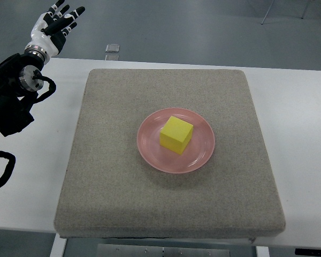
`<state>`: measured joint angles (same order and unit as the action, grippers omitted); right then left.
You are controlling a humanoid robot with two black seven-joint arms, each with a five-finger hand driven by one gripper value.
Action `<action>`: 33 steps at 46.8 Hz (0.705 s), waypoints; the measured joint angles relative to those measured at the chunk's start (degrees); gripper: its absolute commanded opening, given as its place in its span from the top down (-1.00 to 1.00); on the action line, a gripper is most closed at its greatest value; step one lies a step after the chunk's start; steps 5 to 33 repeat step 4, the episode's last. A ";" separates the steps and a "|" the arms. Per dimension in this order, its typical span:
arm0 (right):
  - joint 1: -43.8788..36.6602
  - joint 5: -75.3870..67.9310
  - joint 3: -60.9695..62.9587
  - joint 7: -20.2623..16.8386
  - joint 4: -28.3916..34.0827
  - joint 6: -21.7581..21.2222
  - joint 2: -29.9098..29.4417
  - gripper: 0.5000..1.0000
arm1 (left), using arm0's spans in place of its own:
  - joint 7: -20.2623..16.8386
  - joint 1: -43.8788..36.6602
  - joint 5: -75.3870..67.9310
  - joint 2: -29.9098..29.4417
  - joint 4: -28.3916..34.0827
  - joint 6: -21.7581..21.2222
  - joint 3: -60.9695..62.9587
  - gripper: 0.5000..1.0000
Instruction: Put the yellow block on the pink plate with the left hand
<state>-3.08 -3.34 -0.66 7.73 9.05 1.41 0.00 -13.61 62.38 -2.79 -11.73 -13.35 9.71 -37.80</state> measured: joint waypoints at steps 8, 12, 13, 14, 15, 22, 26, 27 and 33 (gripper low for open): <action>0.02 0.00 -0.08 0.00 0.00 0.00 0.00 -0.69 | -0.02 -0.15 -0.01 0.04 0.16 -0.04 0.00 -0.96; 0.02 0.00 -0.08 0.00 0.00 0.00 0.00 -0.69 | -0.02 -0.15 -0.01 0.04 0.16 -0.04 0.00 -0.96; 0.02 0.00 -0.08 0.00 0.00 0.00 0.00 -0.69 | -0.02 -0.15 -0.01 0.04 0.16 -0.04 0.00 -0.96; 0.02 0.00 -0.08 0.00 0.00 0.00 0.00 -0.69 | -0.02 -0.15 -0.01 0.04 0.16 -0.04 0.00 -0.96; 0.02 0.00 -0.08 0.00 0.00 0.00 0.00 -0.69 | -0.02 -0.15 -0.01 0.04 0.16 -0.04 0.00 -0.96; 0.02 0.00 -0.08 0.00 0.00 0.00 0.00 -0.69 | -0.02 -0.15 -0.01 0.04 0.16 -0.04 0.00 -0.96; 0.02 0.00 -0.08 0.00 0.00 0.00 0.00 -0.69 | -0.02 -0.15 -0.01 0.04 0.16 -0.04 0.00 -0.96; 0.02 0.00 -0.08 0.00 0.00 0.00 0.00 -0.69 | -0.02 -0.15 -0.01 0.04 0.16 -0.04 0.00 -0.96; 0.02 0.00 -0.08 0.00 0.00 0.00 0.00 -0.69 | -0.02 -0.15 -0.01 0.04 0.16 -0.04 0.00 -0.96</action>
